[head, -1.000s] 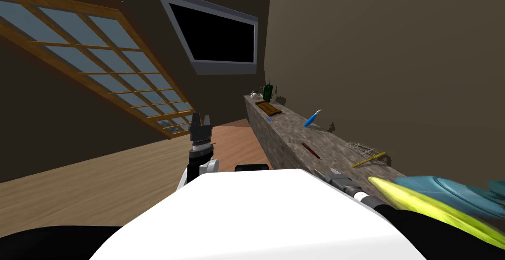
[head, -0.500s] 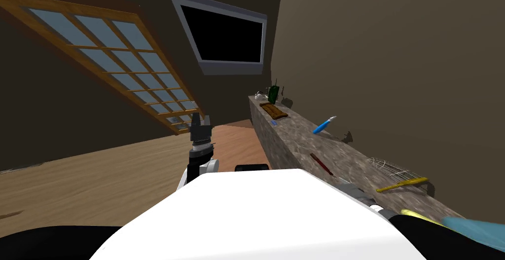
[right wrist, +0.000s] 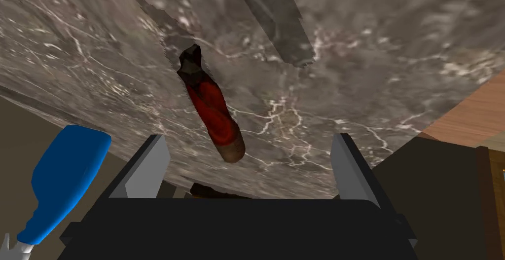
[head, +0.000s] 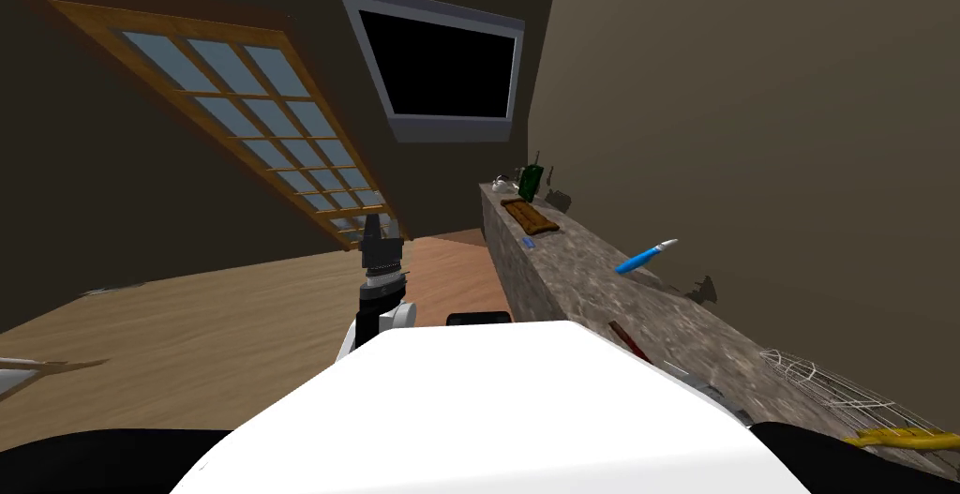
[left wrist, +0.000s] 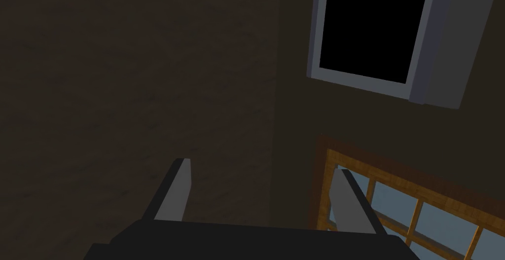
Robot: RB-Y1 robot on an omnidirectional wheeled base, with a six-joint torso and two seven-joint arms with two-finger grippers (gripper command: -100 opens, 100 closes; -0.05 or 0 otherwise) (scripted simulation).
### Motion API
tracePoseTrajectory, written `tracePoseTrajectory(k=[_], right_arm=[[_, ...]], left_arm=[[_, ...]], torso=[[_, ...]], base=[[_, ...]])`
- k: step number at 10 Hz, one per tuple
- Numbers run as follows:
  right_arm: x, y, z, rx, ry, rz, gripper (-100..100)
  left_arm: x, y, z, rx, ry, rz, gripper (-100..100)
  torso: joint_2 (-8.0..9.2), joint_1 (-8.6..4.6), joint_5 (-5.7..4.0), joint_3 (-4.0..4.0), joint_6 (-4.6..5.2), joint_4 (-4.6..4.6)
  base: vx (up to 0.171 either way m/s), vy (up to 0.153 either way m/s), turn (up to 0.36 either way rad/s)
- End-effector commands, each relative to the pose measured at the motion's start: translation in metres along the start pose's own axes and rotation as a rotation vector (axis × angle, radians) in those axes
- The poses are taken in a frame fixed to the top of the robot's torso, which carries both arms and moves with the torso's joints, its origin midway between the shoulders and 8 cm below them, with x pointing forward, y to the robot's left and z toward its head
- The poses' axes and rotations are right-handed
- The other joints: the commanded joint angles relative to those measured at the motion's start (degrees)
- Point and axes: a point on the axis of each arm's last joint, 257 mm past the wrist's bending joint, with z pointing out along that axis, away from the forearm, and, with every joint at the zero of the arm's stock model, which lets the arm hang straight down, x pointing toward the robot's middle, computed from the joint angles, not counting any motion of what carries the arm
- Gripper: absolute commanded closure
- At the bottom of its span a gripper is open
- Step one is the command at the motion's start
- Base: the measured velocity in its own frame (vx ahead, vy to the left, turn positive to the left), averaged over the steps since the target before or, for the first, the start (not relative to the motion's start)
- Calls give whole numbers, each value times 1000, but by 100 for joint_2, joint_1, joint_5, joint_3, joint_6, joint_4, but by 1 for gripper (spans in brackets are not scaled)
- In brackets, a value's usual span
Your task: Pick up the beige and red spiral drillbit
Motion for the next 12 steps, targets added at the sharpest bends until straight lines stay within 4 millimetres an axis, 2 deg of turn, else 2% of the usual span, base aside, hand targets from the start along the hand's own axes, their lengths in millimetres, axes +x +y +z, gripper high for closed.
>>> tracePoseTrajectory(k=[1,4,6,7,8,12], right_arm=[[18,4,-7,-12,49,-17,-100],[42,12,-21,-38,116,-31,-100],[45,14,-22,-40,120,-32,-100],[45,14,-22,-41,121,-31,0],[51,12,-17,-37,122,-23,-100],[65,11,-4,-31,126,-3,-100]], left_arm=[[0,0,0,0,0,0,0],[0,0,0,0,0,0,0],[0,0,0,0,0,0,0],[0,0,0,0,0,0,0],[0,0,0,0,0,0,0],[0,0,0,0,0,0,0]], torso=[[0,0,0,0,0,0],[-6,-2,-1,-4,2,-1],[7,7,0,3,4,1],[25,16,2,13,5,6],[38,22,4,22,6,9],[48,28,5,28,6,12]], base=[[143,-64,194],[128,-59,125],[66,-31,44],[8,-4,1],[8,5,74],[4,8,57]])
